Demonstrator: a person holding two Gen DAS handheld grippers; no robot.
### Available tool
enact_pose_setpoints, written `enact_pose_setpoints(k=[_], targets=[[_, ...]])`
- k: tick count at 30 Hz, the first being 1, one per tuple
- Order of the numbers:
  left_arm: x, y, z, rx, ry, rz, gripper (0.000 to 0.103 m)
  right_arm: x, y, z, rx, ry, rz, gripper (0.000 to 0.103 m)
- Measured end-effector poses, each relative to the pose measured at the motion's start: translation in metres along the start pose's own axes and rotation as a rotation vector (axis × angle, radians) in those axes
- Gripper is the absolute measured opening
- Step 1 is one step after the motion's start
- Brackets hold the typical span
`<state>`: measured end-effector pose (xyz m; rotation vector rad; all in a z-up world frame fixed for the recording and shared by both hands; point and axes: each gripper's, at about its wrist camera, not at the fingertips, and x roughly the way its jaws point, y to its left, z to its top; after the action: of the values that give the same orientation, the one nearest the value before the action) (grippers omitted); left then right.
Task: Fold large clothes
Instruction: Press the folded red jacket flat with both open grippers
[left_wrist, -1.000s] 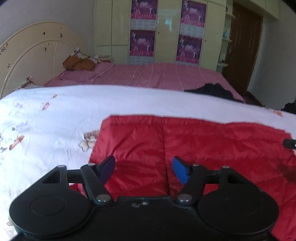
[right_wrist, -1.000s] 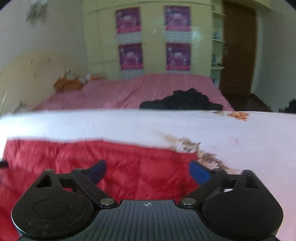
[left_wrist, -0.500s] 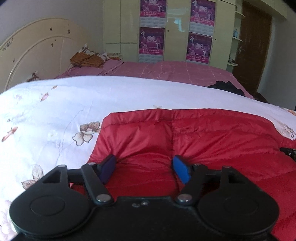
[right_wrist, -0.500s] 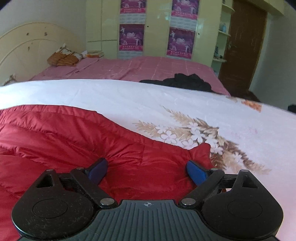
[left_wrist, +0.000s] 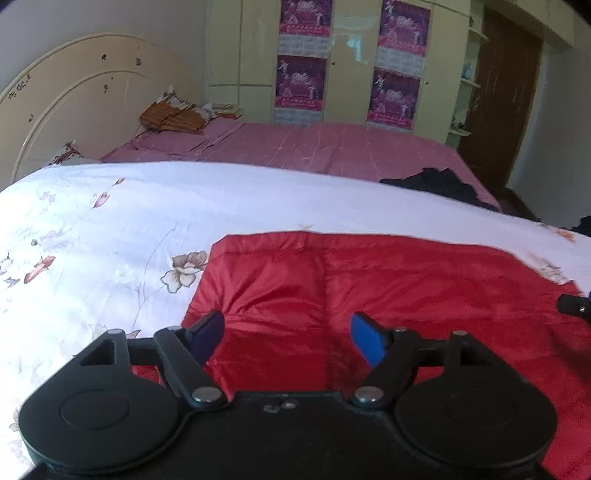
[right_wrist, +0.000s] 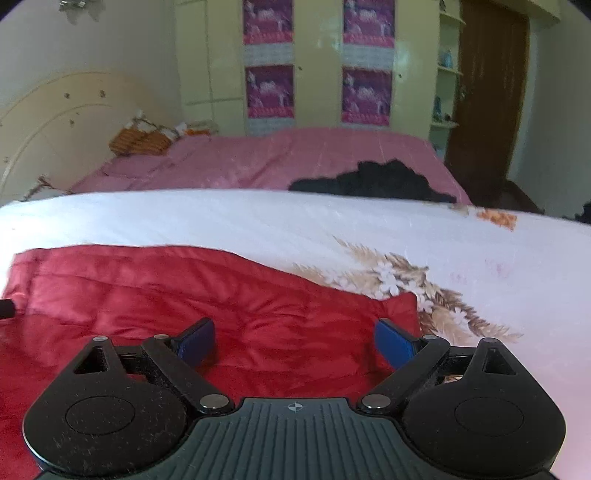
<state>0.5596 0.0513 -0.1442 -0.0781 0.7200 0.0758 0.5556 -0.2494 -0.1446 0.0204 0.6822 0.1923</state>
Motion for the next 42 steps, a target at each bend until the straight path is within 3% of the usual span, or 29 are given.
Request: enact_pose_setpoints(k=[8, 13, 16, 20, 25, 35, 42], targets=[[-0.039, -0.022, -0.014, 0.039, -0.029, -0.082, 0.077, -0.049, 0.027, -0.018, -0.053, -0.044, 0.042, 0.092], [-0.054, -0.027, -0.039, 0.033, -0.029, -0.088, 0.077, -0.068, 0.038, -0.038, -0.075, -0.043, 0.067, 0.092], [-0.051, -0.03, -0.055, 0.05, -0.012, -0.075, 0.076, -0.072, 0.047, -0.051, -0.089, -0.024, 0.081, 0.076], [-0.039, -0.032, -0.067, 0.079, 0.006, -0.054, 0.078, -0.055, 0.052, -0.067, -0.098, 0.025, 0.059, 0.075], [-0.031, -0.033, -0.066, 0.07, 0.032, -0.046, 0.079, -0.042, 0.047, -0.068, -0.054, 0.058, 0.041, 0.075], [-0.032, -0.035, -0.067, 0.081, 0.044, -0.036, 0.08, -0.036, 0.048, -0.077, -0.094, 0.063, 0.028, 0.075], [-0.041, -0.032, -0.059, 0.072, 0.061, -0.038, 0.078, -0.07, 0.043, -0.065, -0.041, 0.04, 0.025, 0.075]])
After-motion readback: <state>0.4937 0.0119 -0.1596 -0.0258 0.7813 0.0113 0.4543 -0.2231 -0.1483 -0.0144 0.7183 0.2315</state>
